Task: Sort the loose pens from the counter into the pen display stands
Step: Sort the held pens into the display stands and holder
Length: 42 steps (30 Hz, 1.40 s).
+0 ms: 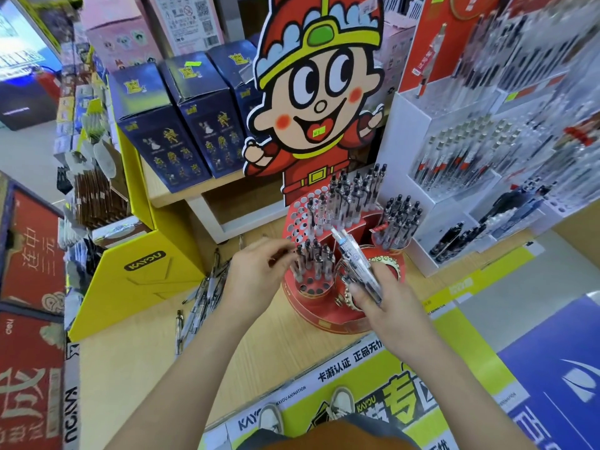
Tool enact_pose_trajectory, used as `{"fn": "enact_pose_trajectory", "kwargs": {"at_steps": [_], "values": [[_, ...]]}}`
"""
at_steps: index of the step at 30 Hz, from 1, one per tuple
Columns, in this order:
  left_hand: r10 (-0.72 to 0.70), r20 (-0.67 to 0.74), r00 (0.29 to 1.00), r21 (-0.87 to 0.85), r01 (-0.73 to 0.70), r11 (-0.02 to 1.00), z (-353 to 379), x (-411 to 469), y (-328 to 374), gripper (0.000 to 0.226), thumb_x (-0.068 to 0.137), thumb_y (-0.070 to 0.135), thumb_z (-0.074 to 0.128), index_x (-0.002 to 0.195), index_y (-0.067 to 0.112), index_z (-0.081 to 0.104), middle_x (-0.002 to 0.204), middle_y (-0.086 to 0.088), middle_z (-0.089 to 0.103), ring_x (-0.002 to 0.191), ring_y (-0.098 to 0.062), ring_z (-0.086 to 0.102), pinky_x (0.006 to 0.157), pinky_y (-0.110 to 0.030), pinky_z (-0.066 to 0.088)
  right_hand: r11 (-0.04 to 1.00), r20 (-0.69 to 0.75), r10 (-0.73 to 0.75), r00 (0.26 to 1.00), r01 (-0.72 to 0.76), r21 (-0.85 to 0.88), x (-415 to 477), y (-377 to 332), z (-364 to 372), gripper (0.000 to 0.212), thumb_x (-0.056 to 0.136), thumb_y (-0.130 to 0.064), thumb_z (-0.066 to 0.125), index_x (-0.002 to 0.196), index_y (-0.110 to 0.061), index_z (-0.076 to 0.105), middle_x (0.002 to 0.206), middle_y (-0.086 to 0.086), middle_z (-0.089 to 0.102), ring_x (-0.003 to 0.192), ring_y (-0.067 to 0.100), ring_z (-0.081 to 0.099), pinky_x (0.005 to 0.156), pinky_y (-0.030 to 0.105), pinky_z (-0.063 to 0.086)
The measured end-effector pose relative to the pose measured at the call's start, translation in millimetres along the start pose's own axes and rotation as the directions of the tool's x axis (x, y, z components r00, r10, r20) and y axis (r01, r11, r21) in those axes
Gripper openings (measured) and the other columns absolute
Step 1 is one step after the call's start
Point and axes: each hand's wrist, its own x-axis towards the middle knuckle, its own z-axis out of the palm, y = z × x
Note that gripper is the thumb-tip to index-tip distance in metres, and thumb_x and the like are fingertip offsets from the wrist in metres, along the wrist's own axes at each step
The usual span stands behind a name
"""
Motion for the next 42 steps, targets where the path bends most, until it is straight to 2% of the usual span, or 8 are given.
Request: {"fn": "enact_pose_trajectory", "kwargs": {"at_steps": [6, 14, 22, 27, 30, 33, 35, 42], "values": [[0.042, 0.050, 0.998, -0.010, -0.041, 0.999, 0, 4, 7, 0.012, 0.078, 0.017, 0.077, 0.089, 0.012, 0.075, 0.085, 0.004, 0.072, 0.080, -0.009, 0.064, 0.074, -0.032, 0.055, 0.995, -0.046, 0.010, 0.999, -0.006, 0.098, -3, 9, 3, 0.008, 0.096, -0.039, 0.052, 0.091, -0.036, 0.046, 0.080, -0.008, 0.064, 0.071, 0.005, 0.056, 0.064, 0.027, 0.045], [-0.074, 0.136, 0.988, -0.085, 0.086, 0.993, -1, 2, 6, 0.013, 0.077, 0.022, 0.078, 0.087, 0.020, 0.071, 0.080, 0.018, 0.065, 0.078, 0.003, 0.061, 0.075, -0.013, 0.051, 0.999, -0.053, -0.016, 0.998, 0.019, 0.051, -8, 11, 14, 0.010, 0.096, -0.039, 0.052, 0.100, -0.032, 0.046, 0.075, -0.011, 0.061, 0.065, 0.002, 0.056, 0.055, 0.024, 0.039], [-0.116, 0.158, 0.981, -0.073, 0.129, 0.989, -1, 6, 8, 0.011, 0.078, 0.018, 0.078, 0.086, 0.019, 0.070, 0.083, 0.011, 0.067, 0.081, -0.005, 0.062, 0.076, -0.028, 0.055, 0.999, -0.030, -0.049, 0.998, 0.048, -0.017, -10, 3, 20, 0.019, 0.096, -0.040, 0.052, 0.106, -0.025, 0.051, 0.071, -0.008, 0.059, 0.058, 0.007, 0.052, 0.053, 0.026, 0.041], [-0.180, 0.132, 0.975, -0.049, 0.188, 0.981, -11, 0, 13, 0.033, 0.078, 0.014, 0.078, 0.107, 0.026, 0.067, 0.097, 0.011, 0.060, 0.086, 0.001, 0.056, 0.076, -0.017, 0.052, 0.996, 0.017, -0.046, 0.999, 0.047, -0.069, -13, -3, 19, 0.019, 0.097, -0.038, 0.053, 0.108, -0.024, 0.049, 0.076, -0.008, 0.061, 0.062, 0.008, 0.055, 0.053, 0.025, 0.041], [-0.212, 0.059, 0.976, -0.266, 0.220, 0.939, -23, -8, 37, 0.025, 0.087, 0.019, 0.068, 0.109, 0.031, 0.065, 0.096, 0.014, 0.062, 0.087, -0.004, 0.058, 0.075, -0.022, 0.052, 0.989, 0.033, -0.071, 0.997, 0.075, -0.125, -15, -8, 18, 0.019, 0.098, -0.033, 0.054, 0.112, -0.023, 0.048, 0.081, -0.008, 0.061, 0.070, 0.013, 0.059, 0.058, 0.031, 0.047], [-0.212, 0.313, 0.926, -0.495, 0.350, 0.795, -24, -15, 60, 0.039, 0.080, 0.035, 0.073, 0.116, 0.041, 0.058, 0.097, 0.014, 0.063, 0.083, -0.012, 0.063, 0.072, -0.035, 0.058, 0.985, 0.031, -0.080, 0.996, 0.084, -0.148, -14, -13, 18, 0.024, 0.096, -0.028, 0.058, 0.116, -0.022, 0.048, 0.085, -0.005, 0.064, 0.074, 0.017, 0.061, 0.062, 0.037, 0.049], [-0.233, 0.381, 0.895, -0.554, 0.422, 0.717, -20, -18, 66, 0.050, 0.075, 0.023, 0.080, 0.115, 0.042, 0.056, 0.095, 0.006, 0.067, 0.081, -0.018, 0.065, 0.073, -0.039, 0.058, 0.988, 0.025, -0.068, 0.997, 0.071, -0.141, -14, -17, 18, 0.026, 0.094, -0.027, 0.060, 0.117, -0.023, 0.049, 0.087, -0.005, 0.065, 0.076, 0.018, 0.061, 0.065, 0.040, 0.050], [-0.235, 0.362, 0.902, -0.600, 0.418, 0.682, -17, -15, 65, 0.055, 0.078, -0.004, 0.074, 0.117, 0.031, 0.059, 0.095, -0.004, 0.072, 0.085, -0.028, 0.065, 0.080, -0.049, 0.056, 0.920, 0.167, 0.042, 0.985, -0.104, 0.377, -15, -28, 12, 0.011, 0.092, -0.039, 0.061, 0.096, -0.031, 0.054, 0.066, -0.012, 0.056, 0.052, 0.007, 0.046, 0.050, 0.026, 0.039]]}}
